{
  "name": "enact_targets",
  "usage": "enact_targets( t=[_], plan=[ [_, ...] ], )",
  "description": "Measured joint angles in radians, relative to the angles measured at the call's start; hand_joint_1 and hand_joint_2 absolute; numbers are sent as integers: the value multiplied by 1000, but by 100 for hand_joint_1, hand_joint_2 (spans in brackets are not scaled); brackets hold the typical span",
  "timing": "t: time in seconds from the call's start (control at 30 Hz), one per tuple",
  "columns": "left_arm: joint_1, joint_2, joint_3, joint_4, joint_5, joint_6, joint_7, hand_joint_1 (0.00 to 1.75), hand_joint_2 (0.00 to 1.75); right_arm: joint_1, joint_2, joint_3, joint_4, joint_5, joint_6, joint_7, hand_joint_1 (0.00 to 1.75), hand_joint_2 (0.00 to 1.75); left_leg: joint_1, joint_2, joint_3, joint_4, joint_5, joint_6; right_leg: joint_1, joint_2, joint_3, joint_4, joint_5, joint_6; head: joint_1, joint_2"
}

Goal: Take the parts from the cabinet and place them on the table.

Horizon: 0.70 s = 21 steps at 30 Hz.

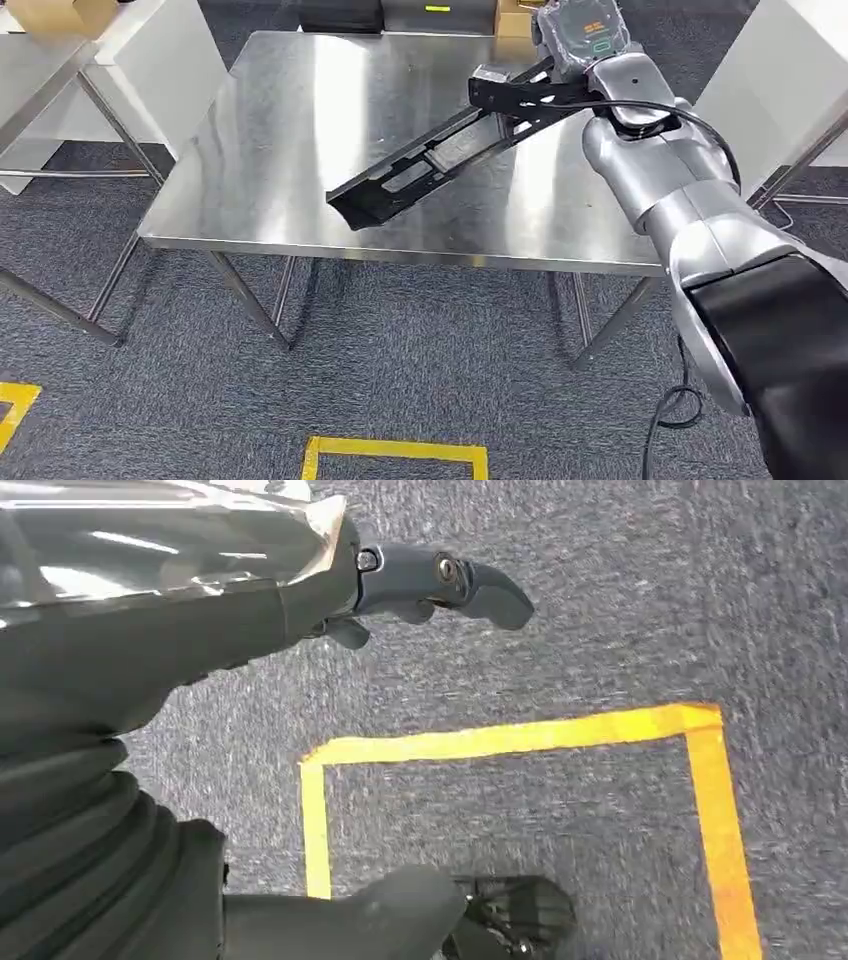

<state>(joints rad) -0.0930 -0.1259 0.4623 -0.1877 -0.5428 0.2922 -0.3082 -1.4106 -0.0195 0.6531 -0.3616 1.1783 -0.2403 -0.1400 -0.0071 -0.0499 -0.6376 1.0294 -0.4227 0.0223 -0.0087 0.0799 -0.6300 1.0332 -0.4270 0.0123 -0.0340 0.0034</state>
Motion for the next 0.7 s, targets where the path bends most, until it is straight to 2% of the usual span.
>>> enact_targets(
  t=[0.1, 0.17, 0.2, 0.23, 0.3, 0.33, 0.37, 0.4, 0.43, 0.7],
  plan=[
    [0, -3, 3, 0, 2, -9, 0, 0, 175, -1, 2, 0, 0, 7, 2, 14, 169, 175, -1, -1, -1, 0, 1, 2, 0, -2, 2, -4, 2, 3, 0, 0],
    [0, -4, 6, 0, 16, -49, -2, 0, 175, -1, 6, 0, 0, 24, 2, 41, 169, 175, -2, -1, -2, 0, 2, 6, -1, -2, 3, -7, 3, 5, -1, 0],
    [0, -4, 8, 0, 14, -53, -5, 0, 175, -1, 9, 1, 1, 29, 3, 52, 169, 175, -7, -2, -4, 7, -1, 12, -9, -2, 4, -12, 6, 10, -1, 0],
    [0, -4, 7, 0, 8, -53, -7, 0, 175, -1, 10, 1, 2, 32, 4, 58, 169, 175, -5, -3, -5, 7, -2, 18, -12, -2, 3, -12, 6, 12, -1, 0],
    [0, -4, 7, 0, 3, -48, -7, 0, 175, -2, 11, 1, 3, 36, 6, 62, 169, 175, -5, -3, -6, 8, -4, 23, -12, -2, 3, -14, 6, 14, -1, 0],
    [0, -4, 7, 0, 0, -45, -7, 0, 175, -3, 11, 1, 3, 38, 6, 63, 169, 175, -7, -2, -5, 8, -3, 25, -14, -1, 4, -16, 7, 19, -1, 0],
    [0, -5, 7, 0, 0, -41, -7, 0, 175, -5, 10, 0, 3, 39, 6, 64, 169, 175, -4, 2, 1, -4, 3, 32, -10, 2, 8, -28, 12, 26, -1, 0],
    [1, -7, 7, 0, 0, -41, -7, 0, 175, -5, 11, 0, 3, 40, 6, 64, 169, 175, -3, 4, 6, -17, 8, 27, -1, -8, 15, -26, 13, 21, 1, 0],
    [1, -7, 7, 0, 0, -39, -8, 0, 175, -11, 13, 0, 4, 40, 6, 64, 169, 175, -3, 2, 7, -18, 12, 21, -3, -4, 15, -35, 16, 16, 3, 0],
    [1, -9, 7, 0, 0, -39, -7, 0, 175, -13, 15, 0, 6, 43, 8, 64, 169, 175, -10, -6, 5, -18, 13, 25, -1, -10, 16, -37, 16, 17, 4, 0]
  ],
)
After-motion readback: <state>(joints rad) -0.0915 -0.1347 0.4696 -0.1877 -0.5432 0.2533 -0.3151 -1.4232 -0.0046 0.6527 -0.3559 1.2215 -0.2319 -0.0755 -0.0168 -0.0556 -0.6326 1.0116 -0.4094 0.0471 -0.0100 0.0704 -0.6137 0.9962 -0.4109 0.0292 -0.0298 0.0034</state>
